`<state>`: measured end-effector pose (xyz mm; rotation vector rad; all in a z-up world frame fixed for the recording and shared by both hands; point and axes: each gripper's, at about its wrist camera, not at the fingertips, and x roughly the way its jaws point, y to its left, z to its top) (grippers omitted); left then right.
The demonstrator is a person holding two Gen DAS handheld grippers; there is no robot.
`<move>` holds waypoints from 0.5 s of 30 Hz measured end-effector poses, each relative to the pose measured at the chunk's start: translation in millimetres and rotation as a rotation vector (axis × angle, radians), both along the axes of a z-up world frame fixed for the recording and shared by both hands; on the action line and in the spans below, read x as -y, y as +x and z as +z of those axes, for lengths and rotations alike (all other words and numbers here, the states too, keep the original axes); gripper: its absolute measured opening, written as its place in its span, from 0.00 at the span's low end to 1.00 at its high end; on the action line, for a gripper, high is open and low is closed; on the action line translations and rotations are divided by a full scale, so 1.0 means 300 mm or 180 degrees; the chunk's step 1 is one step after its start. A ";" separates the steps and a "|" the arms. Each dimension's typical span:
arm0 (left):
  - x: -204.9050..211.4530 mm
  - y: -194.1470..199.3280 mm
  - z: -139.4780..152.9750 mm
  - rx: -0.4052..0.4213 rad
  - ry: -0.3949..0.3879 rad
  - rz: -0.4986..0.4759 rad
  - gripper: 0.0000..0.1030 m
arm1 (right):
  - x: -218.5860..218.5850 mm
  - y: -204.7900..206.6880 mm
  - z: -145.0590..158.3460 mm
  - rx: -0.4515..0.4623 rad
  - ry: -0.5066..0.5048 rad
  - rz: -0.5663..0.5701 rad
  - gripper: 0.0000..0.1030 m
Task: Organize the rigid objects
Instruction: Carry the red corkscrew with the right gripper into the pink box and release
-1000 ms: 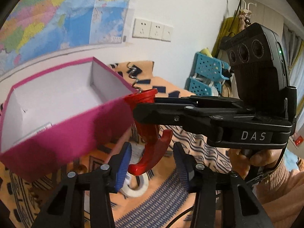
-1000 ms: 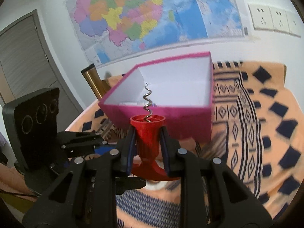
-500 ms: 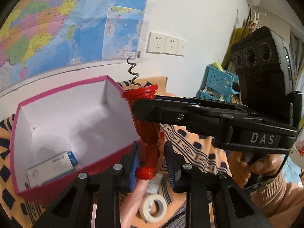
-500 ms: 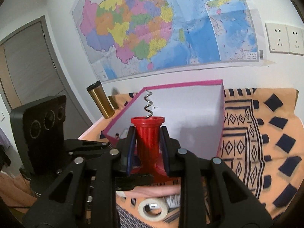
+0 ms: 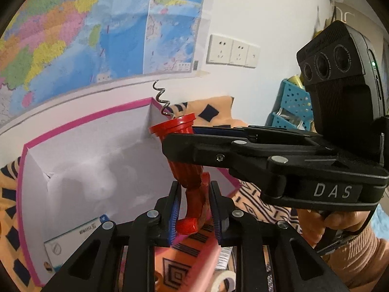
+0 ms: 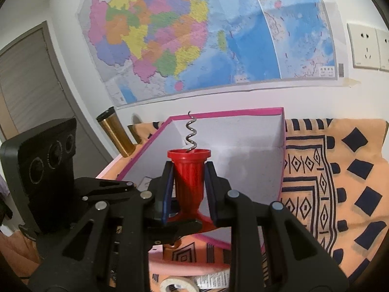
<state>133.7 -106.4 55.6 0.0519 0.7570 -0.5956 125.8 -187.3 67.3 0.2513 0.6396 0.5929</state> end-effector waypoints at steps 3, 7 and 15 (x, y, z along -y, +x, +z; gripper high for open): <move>0.001 0.035 -0.022 -0.0082 0.0002 0.0033 0.22 | 0.002 0.036 -0.023 -0.0083 -0.0026 -0.0022 0.27; 0.004 0.086 -0.061 -0.0244 -0.0011 0.0049 0.22 | 0.004 0.083 -0.064 -0.0198 -0.0080 -0.0057 0.27; -0.027 0.169 -0.146 -0.0632 -0.0102 0.0192 0.22 | 0.006 0.160 -0.164 -0.0532 -0.0285 -0.0151 0.29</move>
